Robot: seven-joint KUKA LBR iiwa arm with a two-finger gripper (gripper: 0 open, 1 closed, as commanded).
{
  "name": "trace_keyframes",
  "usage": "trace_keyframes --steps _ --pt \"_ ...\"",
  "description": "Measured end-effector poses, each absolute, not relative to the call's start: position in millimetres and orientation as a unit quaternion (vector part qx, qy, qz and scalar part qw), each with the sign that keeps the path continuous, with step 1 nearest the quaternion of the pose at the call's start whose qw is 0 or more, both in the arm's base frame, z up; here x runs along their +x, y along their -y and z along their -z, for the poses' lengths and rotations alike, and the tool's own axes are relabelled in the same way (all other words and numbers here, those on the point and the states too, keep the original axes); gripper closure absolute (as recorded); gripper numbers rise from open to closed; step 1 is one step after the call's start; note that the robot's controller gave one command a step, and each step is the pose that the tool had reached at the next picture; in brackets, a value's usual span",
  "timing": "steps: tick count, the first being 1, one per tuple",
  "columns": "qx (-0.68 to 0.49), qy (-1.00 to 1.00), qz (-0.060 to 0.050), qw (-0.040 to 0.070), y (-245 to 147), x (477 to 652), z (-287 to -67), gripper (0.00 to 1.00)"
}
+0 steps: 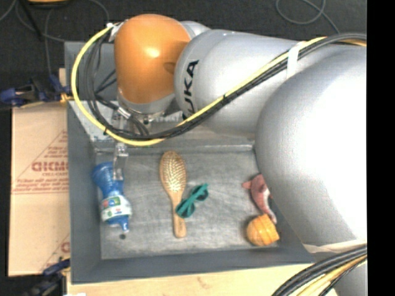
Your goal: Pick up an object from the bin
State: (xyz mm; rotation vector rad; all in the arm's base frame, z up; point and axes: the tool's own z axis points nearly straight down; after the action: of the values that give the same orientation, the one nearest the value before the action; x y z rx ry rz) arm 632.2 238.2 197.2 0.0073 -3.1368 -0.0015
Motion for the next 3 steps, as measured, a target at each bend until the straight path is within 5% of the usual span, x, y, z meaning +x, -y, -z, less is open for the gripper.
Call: trace_keyframes --steps 1,2,3 --pt "0.000 1.000 0.001 -0.002 -236.6 634.3 -203.1 1.00" --pt "-0.001 1.000 0.001 -0.002 -236.3 634.4 -203.1 0.00" --pt "-0.001 1.000 0.001 -0.002 -236.3 634.4 -203.1 0.00"
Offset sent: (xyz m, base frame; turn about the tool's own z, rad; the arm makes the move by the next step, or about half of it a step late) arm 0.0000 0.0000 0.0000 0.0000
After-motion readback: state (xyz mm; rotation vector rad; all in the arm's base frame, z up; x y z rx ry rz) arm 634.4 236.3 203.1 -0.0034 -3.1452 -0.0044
